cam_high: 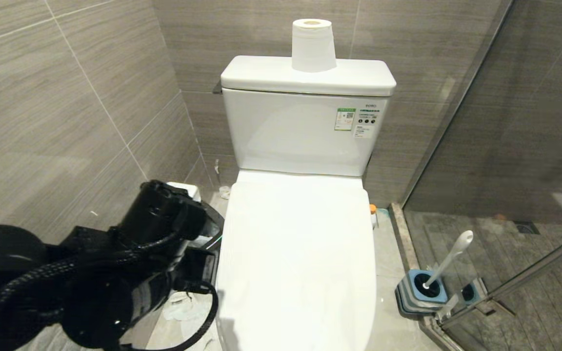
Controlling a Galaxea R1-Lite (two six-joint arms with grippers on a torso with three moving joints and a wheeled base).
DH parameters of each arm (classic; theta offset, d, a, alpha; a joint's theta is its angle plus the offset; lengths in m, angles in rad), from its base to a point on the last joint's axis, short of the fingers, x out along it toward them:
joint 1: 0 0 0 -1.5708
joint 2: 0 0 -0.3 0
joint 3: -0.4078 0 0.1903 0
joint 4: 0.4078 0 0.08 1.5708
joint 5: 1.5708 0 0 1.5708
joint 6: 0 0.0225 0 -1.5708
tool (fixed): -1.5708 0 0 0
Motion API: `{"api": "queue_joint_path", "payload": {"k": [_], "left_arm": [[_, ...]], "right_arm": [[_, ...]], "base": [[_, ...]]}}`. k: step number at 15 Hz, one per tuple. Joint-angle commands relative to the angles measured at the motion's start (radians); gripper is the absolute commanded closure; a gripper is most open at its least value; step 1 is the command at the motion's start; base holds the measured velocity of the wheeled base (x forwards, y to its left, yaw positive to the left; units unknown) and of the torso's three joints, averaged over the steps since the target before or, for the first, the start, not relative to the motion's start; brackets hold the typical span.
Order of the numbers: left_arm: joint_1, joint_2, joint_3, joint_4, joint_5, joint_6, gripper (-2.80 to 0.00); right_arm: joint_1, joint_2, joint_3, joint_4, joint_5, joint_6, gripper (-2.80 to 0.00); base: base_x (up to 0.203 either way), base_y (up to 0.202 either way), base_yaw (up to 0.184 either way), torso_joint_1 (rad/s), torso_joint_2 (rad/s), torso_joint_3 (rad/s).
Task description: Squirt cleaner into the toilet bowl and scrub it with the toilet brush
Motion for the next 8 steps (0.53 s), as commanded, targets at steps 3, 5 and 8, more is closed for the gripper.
{"api": "queue_joint_path", "payload": {"k": [3, 5, 8], "left_arm": [[0.095, -0.173, -0.011, 0.069, 0.007, 0.129, 0.0], [0.145, -0.249, -0.041, 0.063, -0.004, 0.251, 0.0], [0.189, -0.284, -0.162, 0.059, -0.007, 0.276, 0.0]], "right_arm": [[0.0, -0.001, 0.011, 0.0, 0.001, 0.0, 0.0], [0.0, -0.001, 0.012, 0.0, 0.001, 0.0, 0.0], [0.0, -0.001, 0.012, 0.0, 0.001, 0.0, 0.0]], "base": [[0.0, 0.0, 0.0, 0.0, 0.0, 0.0], [0.0, 0.0, 0.0, 0.0, 0.0, 0.0], [0.0, 0.0, 0.0, 0.0, 0.0, 0.0]]}}
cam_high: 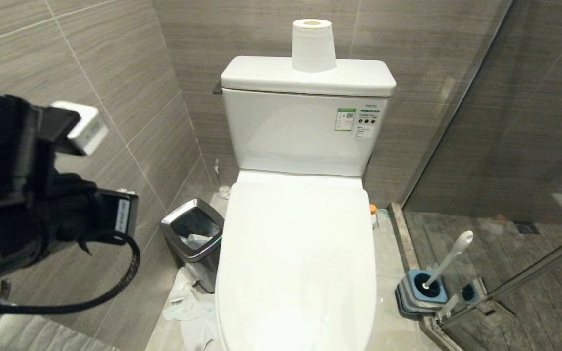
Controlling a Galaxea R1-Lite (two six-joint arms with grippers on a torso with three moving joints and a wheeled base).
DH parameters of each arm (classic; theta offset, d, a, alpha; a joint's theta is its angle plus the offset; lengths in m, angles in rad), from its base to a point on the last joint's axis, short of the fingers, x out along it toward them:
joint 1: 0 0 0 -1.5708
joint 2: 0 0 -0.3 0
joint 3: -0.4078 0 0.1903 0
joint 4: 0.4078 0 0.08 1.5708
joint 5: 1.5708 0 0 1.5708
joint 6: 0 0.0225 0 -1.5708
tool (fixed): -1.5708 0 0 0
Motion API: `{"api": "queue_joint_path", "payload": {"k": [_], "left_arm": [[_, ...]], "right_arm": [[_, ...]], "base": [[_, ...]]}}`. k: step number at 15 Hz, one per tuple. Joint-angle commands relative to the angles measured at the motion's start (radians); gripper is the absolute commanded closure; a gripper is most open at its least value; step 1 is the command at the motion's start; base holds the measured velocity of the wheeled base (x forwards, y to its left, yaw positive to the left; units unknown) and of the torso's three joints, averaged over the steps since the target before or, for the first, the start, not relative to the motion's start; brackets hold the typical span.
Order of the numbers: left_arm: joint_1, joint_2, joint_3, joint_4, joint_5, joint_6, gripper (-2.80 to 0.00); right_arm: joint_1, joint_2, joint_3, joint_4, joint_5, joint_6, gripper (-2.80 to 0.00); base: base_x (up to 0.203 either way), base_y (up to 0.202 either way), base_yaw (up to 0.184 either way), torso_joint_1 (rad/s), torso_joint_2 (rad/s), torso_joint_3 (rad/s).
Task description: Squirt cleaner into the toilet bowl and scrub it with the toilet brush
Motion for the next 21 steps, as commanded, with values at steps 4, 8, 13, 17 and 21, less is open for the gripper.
{"api": "queue_joint_path", "payload": {"k": [4, 8, 13, 17, 21], "left_arm": [[0.14, -0.109, -0.109, -0.001, 0.103, 0.0, 0.0], [0.207, -0.245, -0.112, 0.005, 0.124, 0.02, 0.0], [0.197, -0.359, -0.112, 0.002, -0.083, 0.056, 0.0], [0.202, -0.433, -0.116, 0.013, -0.349, 0.063, 0.0], [0.351, -0.469, -0.122, 0.003, -0.269, 0.095, 0.0]], "right_arm": [[0.0, -0.001, 0.012, -0.001, 0.001, 0.0, 0.0], [0.0, -0.001, 0.012, -0.001, 0.001, 0.0, 0.0], [0.0, -0.001, 0.012, -0.001, 0.001, 0.0, 0.0], [0.0, -0.001, 0.012, -0.001, 0.001, 0.0, 0.0], [0.0, -0.001, 0.012, -0.001, 0.001, 0.0, 0.0]], "base": [[0.0, 0.0, 0.0, 0.0, 0.0, 0.0], [0.0, 0.0, 0.0, 0.0, 0.0, 0.0], [0.0, 0.0, 0.0, 0.0, 0.0, 0.0], [0.0, 0.0, 0.0, 0.0, 0.0, 0.0], [0.0, 0.0, 0.0, 0.0, 0.0, 0.0]]}}
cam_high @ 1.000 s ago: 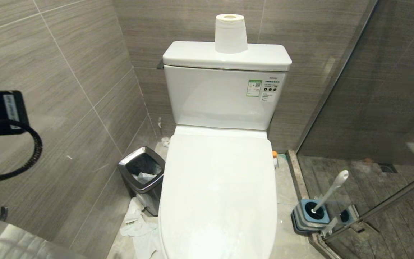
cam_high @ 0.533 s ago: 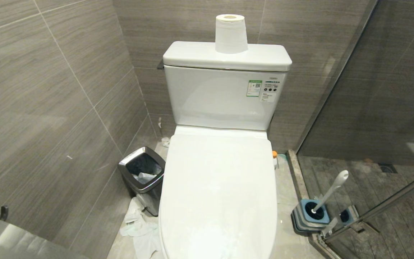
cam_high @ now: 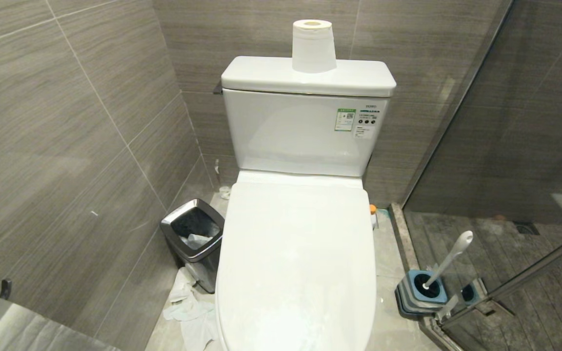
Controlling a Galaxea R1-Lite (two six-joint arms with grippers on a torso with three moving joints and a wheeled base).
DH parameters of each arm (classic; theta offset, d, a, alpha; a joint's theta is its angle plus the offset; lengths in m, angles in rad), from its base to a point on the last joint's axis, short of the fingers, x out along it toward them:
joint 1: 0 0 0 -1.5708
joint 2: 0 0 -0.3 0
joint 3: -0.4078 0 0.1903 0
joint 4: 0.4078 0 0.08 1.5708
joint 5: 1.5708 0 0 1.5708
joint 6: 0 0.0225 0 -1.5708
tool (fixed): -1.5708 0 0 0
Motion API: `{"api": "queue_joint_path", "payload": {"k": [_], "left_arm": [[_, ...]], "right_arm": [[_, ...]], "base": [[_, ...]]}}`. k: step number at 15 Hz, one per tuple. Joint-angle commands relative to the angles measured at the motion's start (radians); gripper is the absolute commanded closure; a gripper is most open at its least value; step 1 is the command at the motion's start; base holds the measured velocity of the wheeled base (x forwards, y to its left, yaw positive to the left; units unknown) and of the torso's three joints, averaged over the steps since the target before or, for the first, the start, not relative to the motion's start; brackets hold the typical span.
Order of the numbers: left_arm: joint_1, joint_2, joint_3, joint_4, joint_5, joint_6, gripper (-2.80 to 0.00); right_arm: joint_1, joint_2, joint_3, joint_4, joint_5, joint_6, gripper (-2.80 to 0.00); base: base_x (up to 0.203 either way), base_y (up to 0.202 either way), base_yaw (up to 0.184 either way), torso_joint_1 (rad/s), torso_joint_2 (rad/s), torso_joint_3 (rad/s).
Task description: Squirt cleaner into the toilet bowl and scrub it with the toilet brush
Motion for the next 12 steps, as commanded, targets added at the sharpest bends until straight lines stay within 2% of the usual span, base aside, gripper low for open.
{"api": "queue_joint_path", "payload": {"k": [1, 3, 6, 9, 12], "left_arm": [[0.034, -0.048, -0.001, -0.001, 0.052, 0.016, 0.0], [0.071, -0.094, -0.008, -0.002, 0.07, 0.042, 0.0], [0.157, -0.156, -0.01, 0.0, 0.072, 0.044, 0.0], [0.214, -0.243, 0.017, 0.015, 0.071, 0.049, 0.0], [0.307, -0.339, 0.086, 0.031, 0.039, 0.092, 0.0]], "right_arm": [[0.0, -0.001, 0.012, 0.0, 0.001, 0.0, 0.0], [0.0, -0.001, 0.012, 0.0, 0.001, 0.0, 0.0], [0.0, -0.001, 0.012, 0.0, 0.001, 0.0, 0.0], [0.0, -0.001, 0.012, 0.0, 0.001, 0.0, 0.0], [0.0, -0.001, 0.012, 0.0, 0.001, 0.0, 0.0]], "base": [[0.0, 0.0, 0.0, 0.0, 0.0, 0.0], [0.0, 0.0, 0.0, 0.0, 0.0, 0.0], [0.0, 0.0, 0.0, 0.0, 0.0, 0.0], [0.0, 0.0, 0.0, 0.0, 0.0, 0.0], [0.0, 0.0, 0.0, 0.0, 0.0, 0.0]]}}
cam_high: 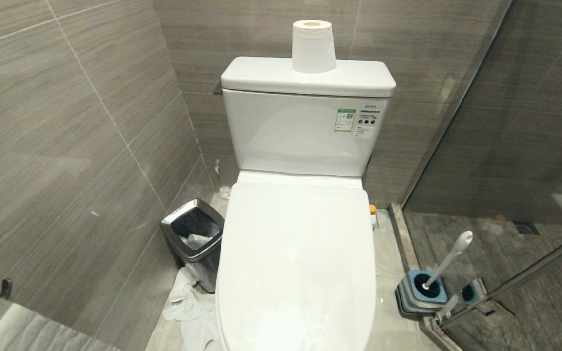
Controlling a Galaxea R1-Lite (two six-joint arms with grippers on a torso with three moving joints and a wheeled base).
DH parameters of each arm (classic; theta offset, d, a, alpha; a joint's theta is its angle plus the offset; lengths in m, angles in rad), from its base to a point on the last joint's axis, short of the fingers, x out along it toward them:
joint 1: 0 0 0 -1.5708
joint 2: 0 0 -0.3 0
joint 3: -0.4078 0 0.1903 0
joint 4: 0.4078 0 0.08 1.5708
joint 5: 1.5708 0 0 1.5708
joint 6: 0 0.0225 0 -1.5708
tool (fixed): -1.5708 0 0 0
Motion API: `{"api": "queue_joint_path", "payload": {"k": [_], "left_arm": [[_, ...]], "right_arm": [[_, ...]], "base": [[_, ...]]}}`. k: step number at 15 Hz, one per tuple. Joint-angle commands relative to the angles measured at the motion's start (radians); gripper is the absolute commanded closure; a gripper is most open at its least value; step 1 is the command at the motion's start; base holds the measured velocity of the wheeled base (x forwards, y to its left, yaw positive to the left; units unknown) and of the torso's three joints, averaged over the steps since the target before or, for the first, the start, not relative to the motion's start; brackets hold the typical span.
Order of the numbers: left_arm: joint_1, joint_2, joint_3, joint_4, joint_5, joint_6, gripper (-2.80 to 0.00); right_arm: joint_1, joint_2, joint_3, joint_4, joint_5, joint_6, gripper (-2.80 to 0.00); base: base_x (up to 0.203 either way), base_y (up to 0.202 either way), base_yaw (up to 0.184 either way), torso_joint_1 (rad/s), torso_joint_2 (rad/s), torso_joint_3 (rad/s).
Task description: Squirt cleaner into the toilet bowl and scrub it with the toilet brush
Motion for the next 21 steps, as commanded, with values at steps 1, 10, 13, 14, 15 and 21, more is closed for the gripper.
{"api": "queue_joint_path", "payload": {"k": [1, 10, 13, 14, 15, 21], "left_arm": [[0.037, -0.101, 0.059, 0.002, -0.027, 0.021, 0.0], [0.034, -0.349, 0.389, -0.001, -0.075, 0.054, 0.0], [0.013, -0.454, 0.501, 0.002, -0.093, 0.085, 0.0], [0.012, -0.49, 0.531, 0.001, -0.132, 0.102, 0.0], [0.01, -0.52, 0.566, 0.002, -0.204, 0.107, 0.0], [0.01, -0.562, 0.673, -0.203, -0.266, 0.079, 0.0]], "right_arm": [[0.0, -0.001, 0.012, -0.001, 0.001, -0.001, 0.0], [0.0, -0.001, 0.012, -0.001, 0.001, -0.001, 0.0], [0.0, -0.001, 0.012, -0.001, 0.001, -0.001, 0.0], [0.0, -0.001, 0.012, -0.001, 0.001, -0.001, 0.0], [0.0, -0.001, 0.012, -0.001, 0.001, -0.001, 0.0], [0.0, -0.001, 0.012, -0.001, 0.001, -0.001, 0.0]], "base": [[0.0, 0.0, 0.0, 0.0, 0.0, 0.0], [0.0, 0.0, 0.0, 0.0, 0.0, 0.0], [0.0, 0.0, 0.0, 0.0, 0.0, 0.0], [0.0, 0.0, 0.0, 0.0, 0.0, 0.0], [0.0, 0.0, 0.0, 0.0, 0.0, 0.0], [0.0, 0.0, 0.0, 0.0, 0.0, 0.0]]}}
